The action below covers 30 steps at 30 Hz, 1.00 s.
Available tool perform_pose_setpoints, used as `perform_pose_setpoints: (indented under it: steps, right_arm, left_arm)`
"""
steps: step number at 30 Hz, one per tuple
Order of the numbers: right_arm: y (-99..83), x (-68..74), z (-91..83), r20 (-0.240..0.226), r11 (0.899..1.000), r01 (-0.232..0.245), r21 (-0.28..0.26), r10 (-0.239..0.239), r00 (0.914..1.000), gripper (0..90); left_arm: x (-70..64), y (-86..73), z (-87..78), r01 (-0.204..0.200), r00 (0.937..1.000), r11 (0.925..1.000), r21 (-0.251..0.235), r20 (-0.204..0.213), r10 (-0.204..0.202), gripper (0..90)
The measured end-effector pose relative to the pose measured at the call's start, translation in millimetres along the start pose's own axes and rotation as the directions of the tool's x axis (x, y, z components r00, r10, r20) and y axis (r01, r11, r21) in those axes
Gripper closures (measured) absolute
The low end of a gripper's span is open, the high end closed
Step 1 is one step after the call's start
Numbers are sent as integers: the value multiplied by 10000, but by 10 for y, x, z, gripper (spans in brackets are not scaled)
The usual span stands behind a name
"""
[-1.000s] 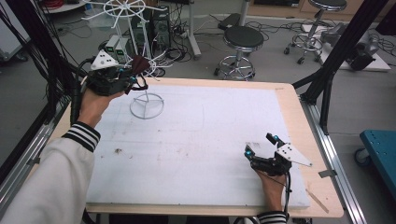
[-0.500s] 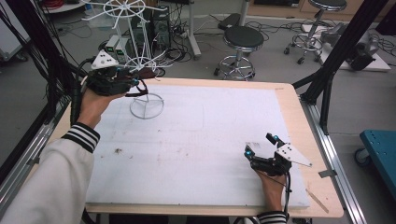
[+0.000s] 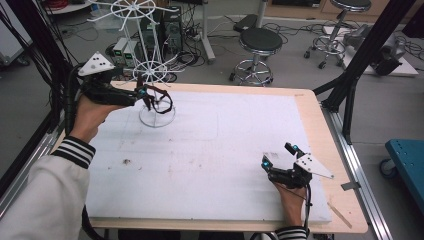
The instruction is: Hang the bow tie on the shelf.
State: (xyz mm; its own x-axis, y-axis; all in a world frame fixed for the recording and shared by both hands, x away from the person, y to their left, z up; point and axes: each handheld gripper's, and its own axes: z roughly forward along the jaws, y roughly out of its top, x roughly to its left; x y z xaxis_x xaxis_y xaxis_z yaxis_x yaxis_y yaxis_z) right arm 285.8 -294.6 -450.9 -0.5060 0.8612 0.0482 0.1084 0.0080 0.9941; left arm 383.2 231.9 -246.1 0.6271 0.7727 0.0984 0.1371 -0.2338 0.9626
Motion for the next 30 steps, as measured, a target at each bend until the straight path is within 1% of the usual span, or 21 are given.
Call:
perform_pose_setpoints:
  steps: [1,3,4,6,8,12,13,14,15,16,17,19,20,23,24,25,26,28,29,30]
  right_arm:
    - [0,-5,1,25,10000,-35,-31,35,10000,24]
    - [0,-4,0,19,10000,-51,-29,52,10000,24]
    - [0,-4,1,21,10000,2,-27,-2,10000,24]
    - [0,6,-1,6,10000,-25,28,25,10000,24]
    - [0,6,0,18,10000,-7,28,7,10000,24]
    - [1,9,1,36,10000,-5,24,5,10000,24]
    - [1,6,3,35,10000,51,8,-51,10000,24]
    - [1,8,1,45,10000,15,30,-15,10000,24]
    - [1,9,1,45,10000,-3,23,3,10000,24]
    - [1,10,1,64,10000,-2,22,2,10000,24]
    - [1,10,1,64,10000,-2,22,2,10000,24]
    - [1,10,4,63,9999,119,12,-119,9999,24]
    - [1,17,2,59,10000,79,47,-79,10000,24]
    - [1,11,4,98,9999,134,18,-134,9999,24]
    - [1,10,4,80,9999,113,10,-113,9999,24]
    - [1,9,4,81,9999,112,6,-112,9999,24]
    - [1,10,4,94,9999,119,7,-119,9999,24]
    - [0,16,2,79,9999,89,48,-89,9999,24]
    - [1,11,4,98,9999,149,15,-149,9998,24]
    - [0,9,3,89,9999,141,2,-141,9999,23]
  left_arm:
    - [5,-12,-35,-100,10000,9999,-60,-3,100,17]
    - [1,-45,-93,-2,9999,9994,-356,163,8,17]
    - [-6,-73,-144,-137,9996,9985,-530,234,150,17]
    - [-28,-129,-225,-214,9991,9962,-841,335,243,17]
    - [-38,-183,-295,-305,9984,9945,-1003,440,351,17]
    - [-63,-321,-446,-419,9978,9892,-1407,445,486,17]
    - [-71,-361,-483,-413,9979,9870,-1554,430,485,17]
    - [-77,-405,-526,-496,9976,9840,-1711,382,569,17]
    - [-82,-449,-566,-473,9978,9825,-1802,364,547,17]
    - [-89,-496,-599,-362,9979,9811,-1901,465,458,17]
    - [-97,-546,-628,-359,9975,9797,-1970,524,471,17]
    - [-128,-650,-691,-499,9972,9778,-2037,450,602,17]
    - [-144,-710,-725,-558,9966,9752,-2140,467,673,17]
    - [-202,-896,-823,-612,9961,9718,-2279,473,738,17]
    - [-220,-966,-853,-629,9957,9690,-2391,509,772,17]
    - [-237,-1036,-876,-656,9959,9682,-2415,451,787,17]
    - [-250,-1109,-890,-623,9963,9672,-2462,427,751,17]
    - [-257,-1247,-909,-343,9981,9686,-2461,420,460,17]
    - [-260,-1313,-916,-285,9984,9686,-2472,408,397,17]
    - [-269,-1375,-919,-229,9990,9688,-2468,308,315,17]
